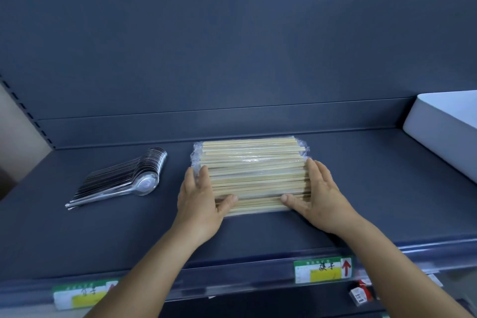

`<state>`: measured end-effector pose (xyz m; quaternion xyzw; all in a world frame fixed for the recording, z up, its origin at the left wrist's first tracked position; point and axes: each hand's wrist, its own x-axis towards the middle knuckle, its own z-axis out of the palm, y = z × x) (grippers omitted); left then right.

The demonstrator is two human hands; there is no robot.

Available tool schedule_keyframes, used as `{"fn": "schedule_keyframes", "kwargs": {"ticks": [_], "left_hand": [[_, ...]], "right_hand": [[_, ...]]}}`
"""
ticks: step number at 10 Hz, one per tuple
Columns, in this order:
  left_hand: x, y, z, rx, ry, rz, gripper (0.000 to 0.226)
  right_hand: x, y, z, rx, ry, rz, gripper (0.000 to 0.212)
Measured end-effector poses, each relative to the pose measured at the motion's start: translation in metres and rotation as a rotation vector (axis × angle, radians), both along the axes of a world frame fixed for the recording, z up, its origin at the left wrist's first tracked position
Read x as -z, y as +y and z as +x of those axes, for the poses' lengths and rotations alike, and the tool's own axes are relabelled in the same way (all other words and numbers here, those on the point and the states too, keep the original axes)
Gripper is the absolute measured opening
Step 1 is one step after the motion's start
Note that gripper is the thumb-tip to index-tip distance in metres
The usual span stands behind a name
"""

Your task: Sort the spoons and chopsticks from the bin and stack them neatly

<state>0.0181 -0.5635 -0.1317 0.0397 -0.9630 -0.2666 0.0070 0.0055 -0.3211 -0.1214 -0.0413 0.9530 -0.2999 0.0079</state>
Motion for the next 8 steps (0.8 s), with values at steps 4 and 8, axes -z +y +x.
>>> {"fn": "schedule_keyframes", "kwargs": {"ticks": [4,8], "left_hand": [[-0.001,0.0,0.0,0.016,-0.004,-0.059,0.089],[-0.034,0.003,0.02,-0.091,0.158,-0.026,0.073]], "right_hand": [[0.0,-0.002,0.001,0.037,-0.006,-0.007,0.105],[-0.009,0.013,0.005,-0.013,0.043,-0.065,0.093]]}}
